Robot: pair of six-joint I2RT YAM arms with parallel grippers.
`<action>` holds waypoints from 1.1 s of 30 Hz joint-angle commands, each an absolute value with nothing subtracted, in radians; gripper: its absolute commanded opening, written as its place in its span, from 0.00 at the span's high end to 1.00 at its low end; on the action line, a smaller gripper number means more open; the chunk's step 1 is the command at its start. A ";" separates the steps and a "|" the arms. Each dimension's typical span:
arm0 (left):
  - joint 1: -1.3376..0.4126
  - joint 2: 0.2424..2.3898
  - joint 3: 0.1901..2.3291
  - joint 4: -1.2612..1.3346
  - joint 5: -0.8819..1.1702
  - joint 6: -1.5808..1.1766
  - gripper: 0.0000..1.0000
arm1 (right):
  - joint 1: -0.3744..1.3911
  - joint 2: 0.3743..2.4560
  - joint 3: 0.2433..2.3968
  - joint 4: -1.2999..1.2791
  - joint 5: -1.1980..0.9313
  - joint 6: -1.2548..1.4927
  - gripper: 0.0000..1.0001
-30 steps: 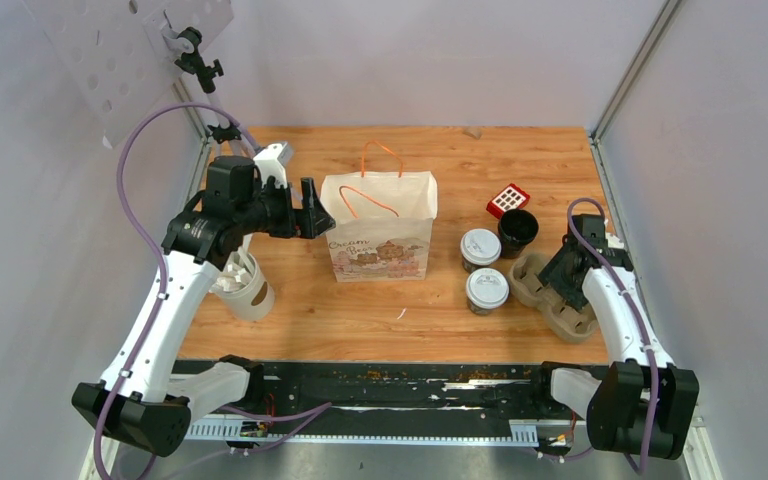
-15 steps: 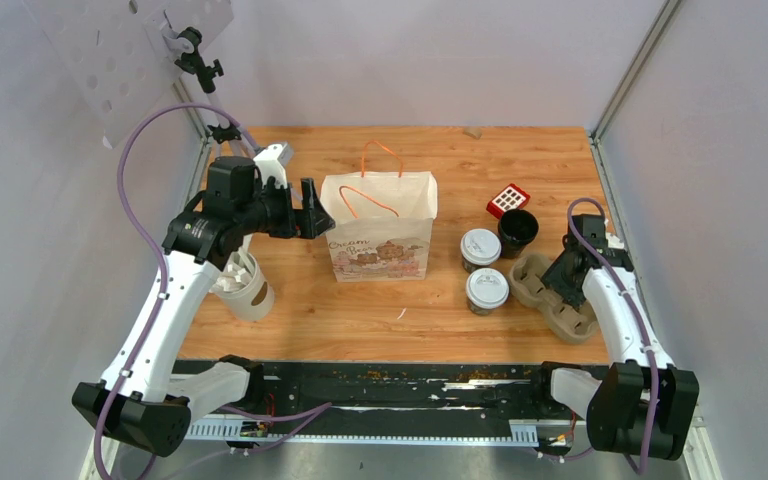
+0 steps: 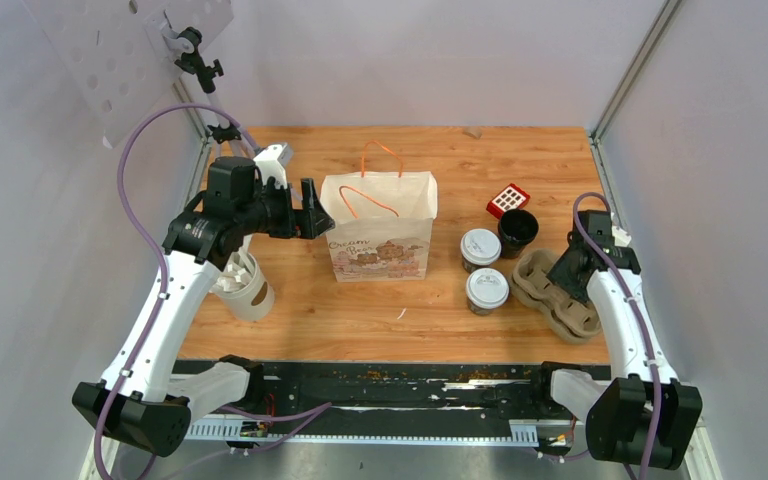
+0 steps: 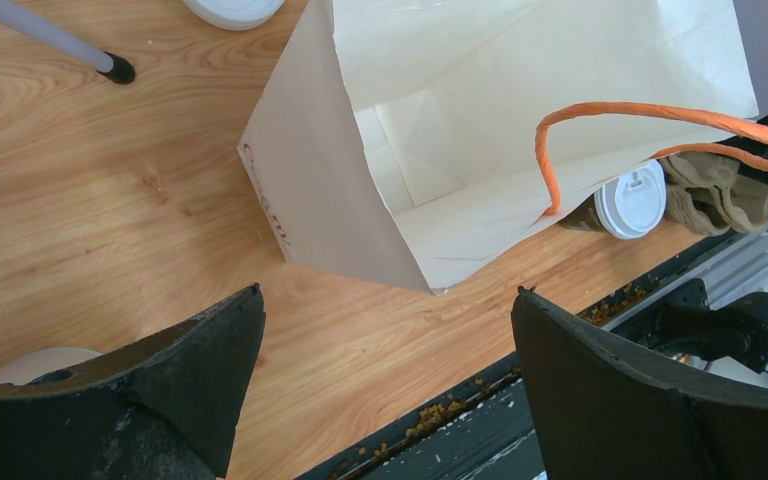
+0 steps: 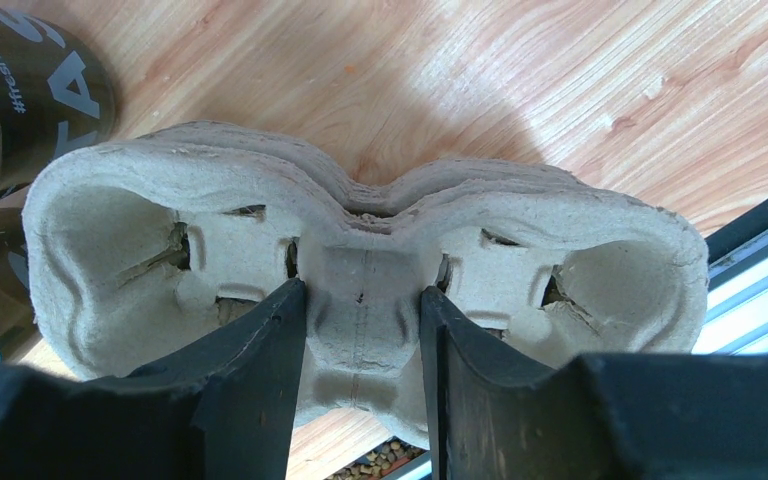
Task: Pack the takeout coffee
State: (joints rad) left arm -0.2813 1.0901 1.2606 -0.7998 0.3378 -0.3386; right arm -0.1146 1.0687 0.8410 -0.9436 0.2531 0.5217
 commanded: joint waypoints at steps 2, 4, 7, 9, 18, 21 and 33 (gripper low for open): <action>-0.279 1.074 1.266 -0.772 0.338 -0.331 0.00 | -0.120 1.035 0.886 -0.954 0.289 0.494 0.56; -0.279 1.075 1.265 -0.769 0.340 -0.331 0.00 | -0.120 1.037 0.875 -0.952 0.274 0.499 0.55; -0.280 1.077 1.266 -0.769 0.342 -0.333 0.00 | -0.120 1.038 0.844 -0.933 0.243 0.513 0.55; -0.279 1.077 1.267 -0.770 0.343 -0.333 0.00 | -0.120 1.041 0.832 -0.922 0.228 0.520 0.55; -0.279 1.074 1.269 -0.777 0.336 -0.330 0.00 | -0.119 1.065 0.819 -0.905 0.209 0.517 0.52; -0.279 1.073 1.268 -0.776 0.335 -0.330 0.00 | -0.120 1.059 0.823 -0.905 0.213 0.512 0.54; -0.279 1.068 1.262 -0.777 0.331 -0.328 0.00 | -0.120 1.012 0.884 -0.946 0.258 0.481 0.58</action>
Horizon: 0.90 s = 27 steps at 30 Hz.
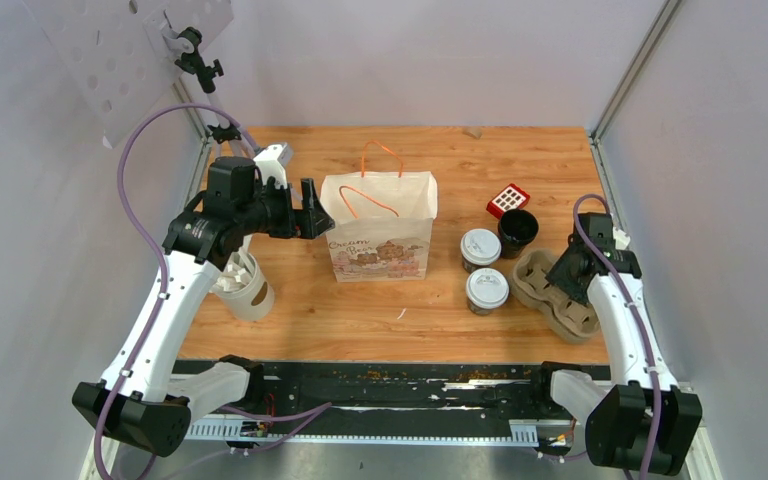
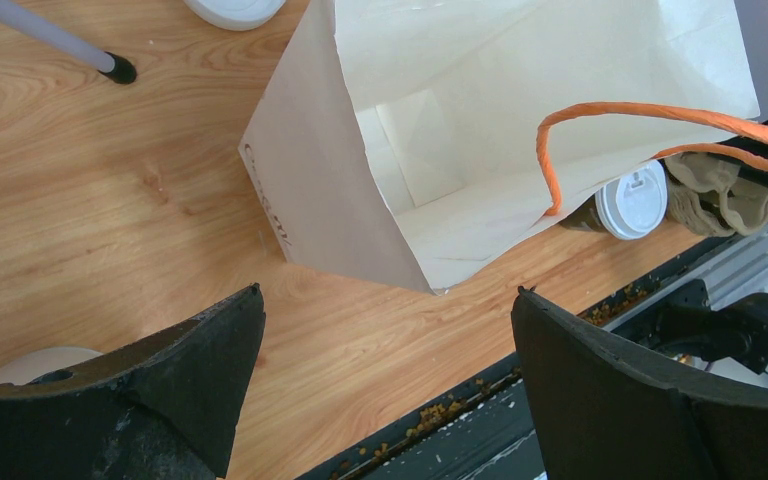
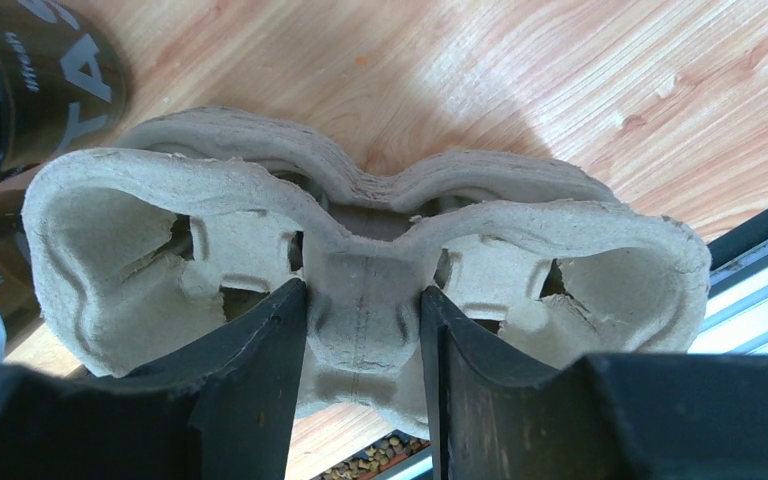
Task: Pack the takeout coffee
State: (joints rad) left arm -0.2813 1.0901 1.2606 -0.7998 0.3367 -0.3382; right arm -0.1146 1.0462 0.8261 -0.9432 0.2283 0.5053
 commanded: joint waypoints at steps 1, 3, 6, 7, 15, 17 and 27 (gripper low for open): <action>-0.279 1.066 1.262 -0.778 0.329 -0.328 0.00 | -0.120 1.011 0.890 -0.952 0.258 0.481 0.58; -0.279 1.068 1.264 -0.782 0.324 -0.326 0.00 | -0.120 1.007 0.909 -0.968 0.259 0.480 0.58; -0.279 1.068 1.270 -0.794 0.313 -0.316 0.00 | -0.120 0.997 0.937 -0.990 0.262 0.479 0.58; -0.278 1.069 1.275 -0.799 0.305 -0.311 0.00 | -0.120 0.996 0.950 -0.999 0.263 0.478 0.58; -0.278 1.063 1.294 -0.806 0.283 -0.299 0.00 | -0.118 0.976 1.081 -1.067 0.252 0.468 0.58; -0.279 1.062 1.292 -0.800 0.285 -0.298 0.00 | -0.118 0.972 1.123 -1.074 0.237 0.464 0.58; -0.279 1.088 1.325 -0.767 0.337 -0.287 0.00 | -0.069 0.993 1.394 -1.058 0.096 0.438 0.59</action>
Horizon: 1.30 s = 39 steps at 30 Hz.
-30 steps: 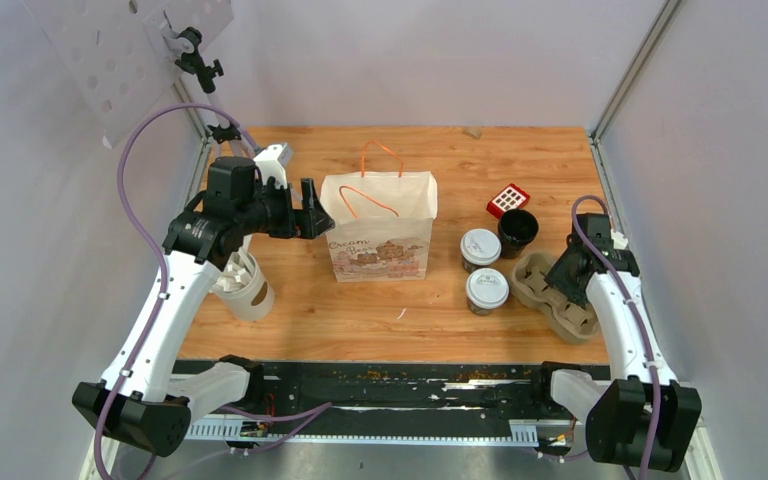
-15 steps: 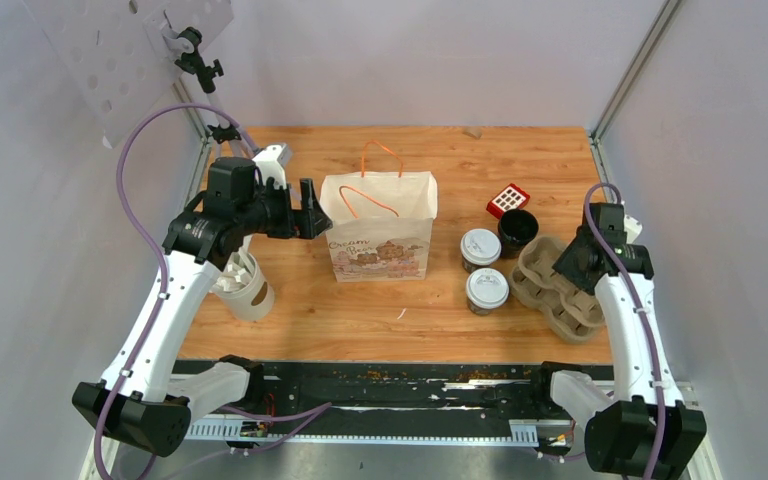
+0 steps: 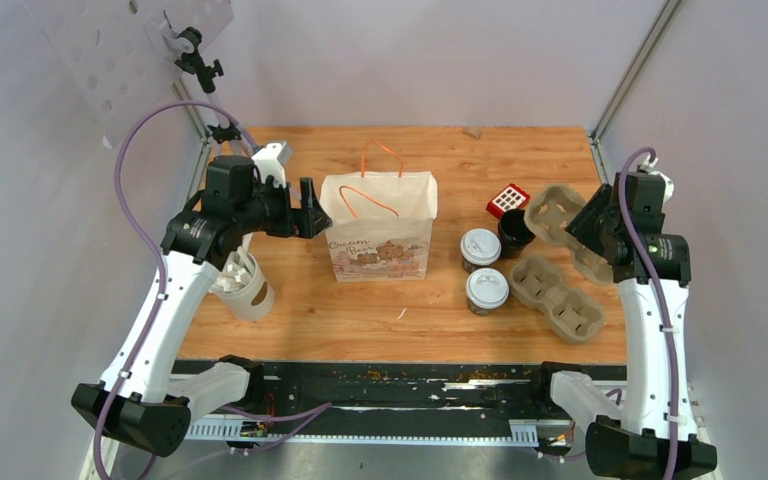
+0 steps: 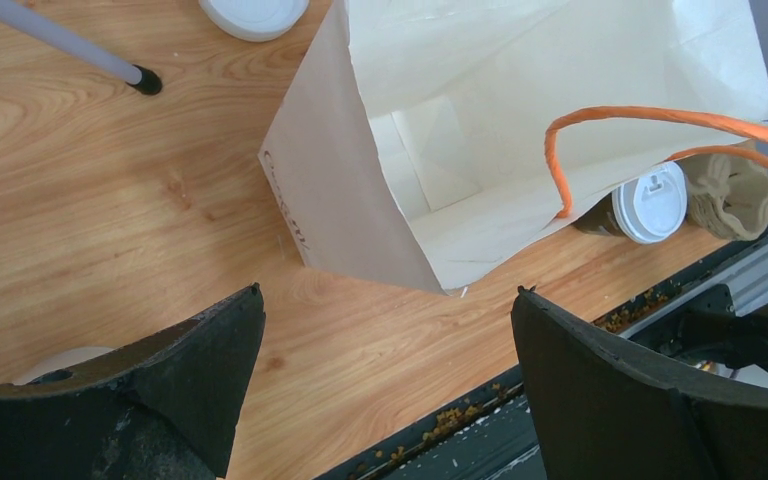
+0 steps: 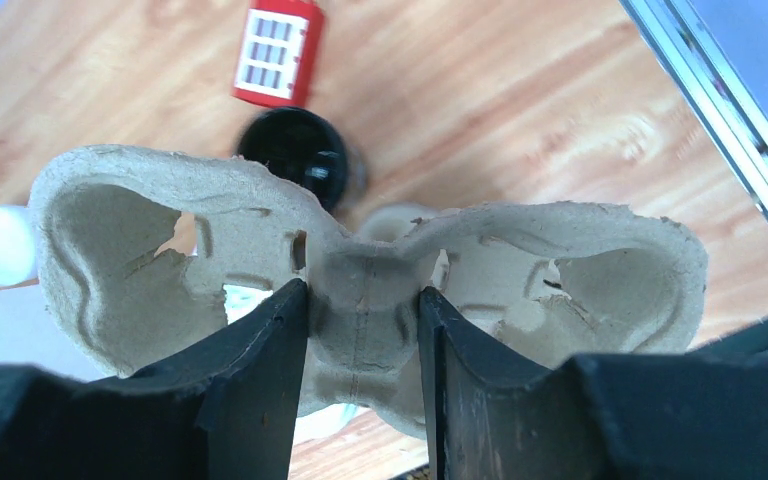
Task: Pack the takeout coffee
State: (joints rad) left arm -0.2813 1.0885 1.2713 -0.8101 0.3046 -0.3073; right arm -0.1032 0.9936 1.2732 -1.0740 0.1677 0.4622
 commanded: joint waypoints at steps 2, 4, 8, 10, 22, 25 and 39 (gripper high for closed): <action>-0.279 1.096 1.327 -0.750 0.355 -0.305 0.01 | -0.033 1.002 1.448 -1.042 0.063 0.445 0.59; -0.279 1.103 1.326 -0.731 0.358 -0.324 0.01 | 0.030 1.020 1.499 -1.019 0.029 0.461 0.60; -0.279 1.111 1.335 -0.718 0.276 -0.358 0.00 | 0.224 1.096 1.619 -0.971 0.015 0.501 0.60; -0.278 1.115 1.339 -0.714 0.221 -0.360 0.00 | 0.319 1.142 1.667 -0.932 -0.016 0.524 0.60; -0.275 1.109 1.359 -0.677 0.238 -0.344 0.01 | 0.543 1.338 1.743 -0.566 -0.203 0.692 0.62; -0.264 1.138 1.373 -0.692 0.210 -0.373 0.10 | 0.567 1.376 1.734 -0.504 -0.229 0.728 0.62; -0.258 1.208 1.391 -0.661 0.206 -0.423 0.34 | 0.606 1.479 1.699 -0.437 -0.300 0.814 0.62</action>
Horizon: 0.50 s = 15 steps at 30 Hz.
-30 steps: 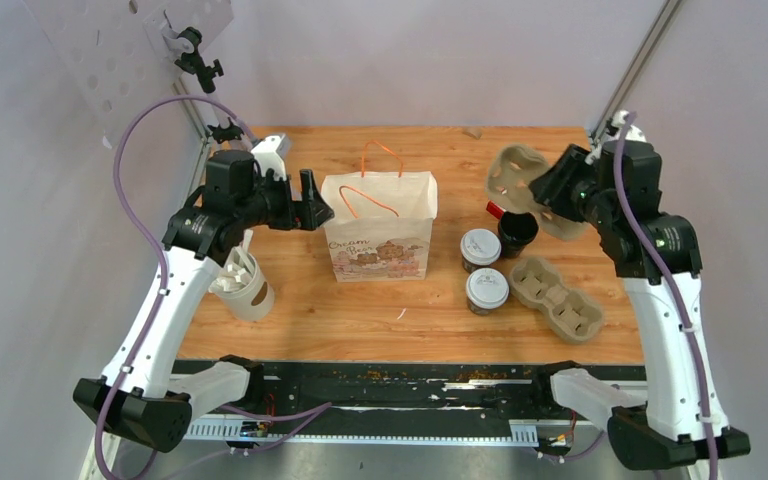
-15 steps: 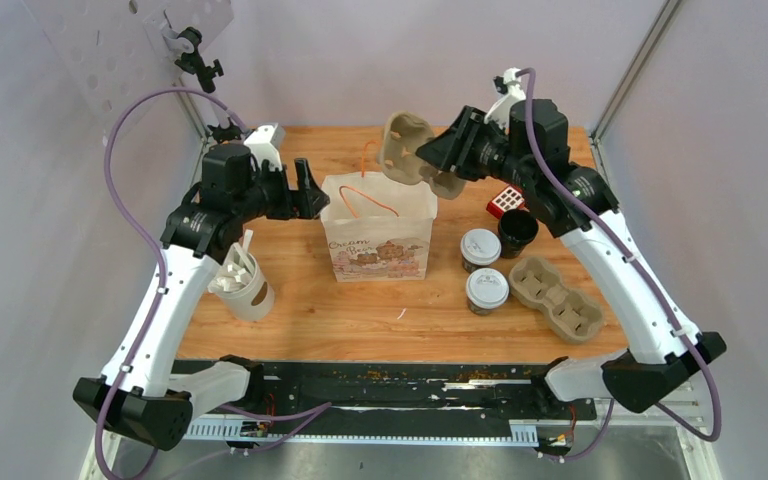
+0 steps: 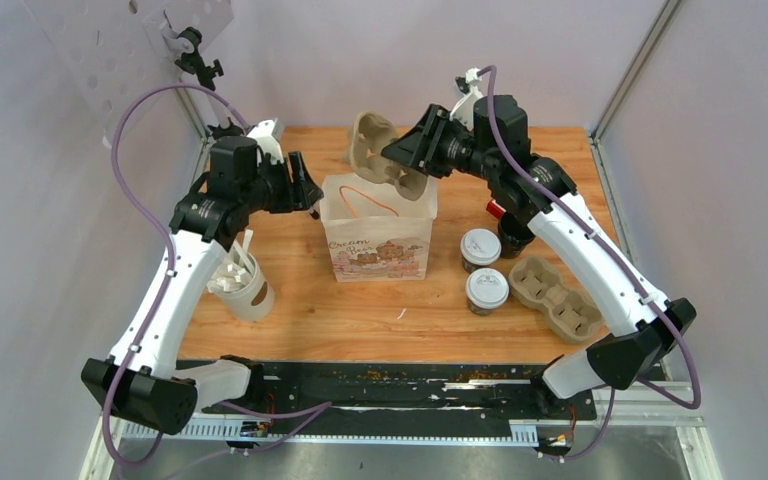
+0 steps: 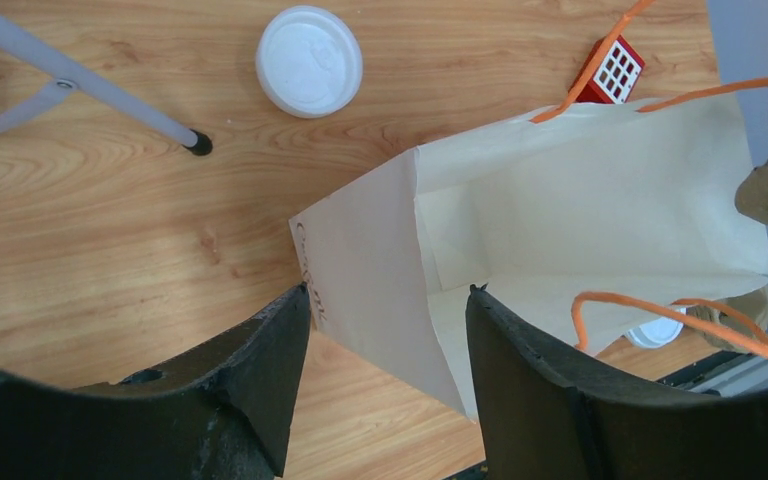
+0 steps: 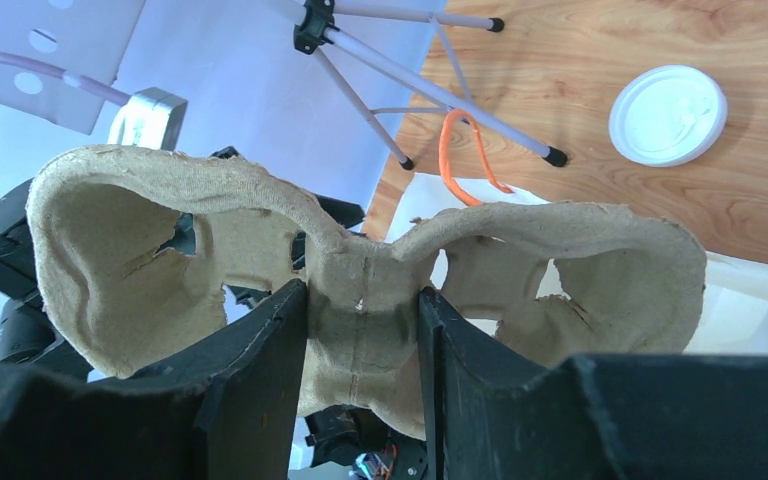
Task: Pack the takeout coffee
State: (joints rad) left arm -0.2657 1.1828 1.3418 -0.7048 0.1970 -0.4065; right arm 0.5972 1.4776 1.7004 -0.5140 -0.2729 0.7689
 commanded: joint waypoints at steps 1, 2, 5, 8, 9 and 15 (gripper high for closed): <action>-0.258 1.213 1.394 -0.659 0.219 -0.424 0.36 | 0.608 1.482 1.696 -0.437 -0.302 0.814 0.62; -0.258 1.216 1.392 -0.654 0.236 -0.425 0.37 | 0.609 1.485 1.691 -0.434 -0.302 0.815 0.62; -0.258 1.215 1.375 -0.628 0.277 -0.422 0.41 | 0.610 1.488 1.674 -0.430 -0.296 0.814 0.62; -0.258 1.214 1.359 -0.605 0.308 -0.424 0.45 | 0.611 1.493 1.661 -0.430 -0.299 0.822 0.62; -0.257 1.214 1.356 -0.603 0.313 -0.425 0.47 | 0.612 1.495 1.661 -0.433 -0.303 0.824 0.62; -0.258 1.215 1.347 -0.596 0.331 -0.420 0.60 | 0.616 1.480 1.634 -0.459 -0.287 0.826 0.62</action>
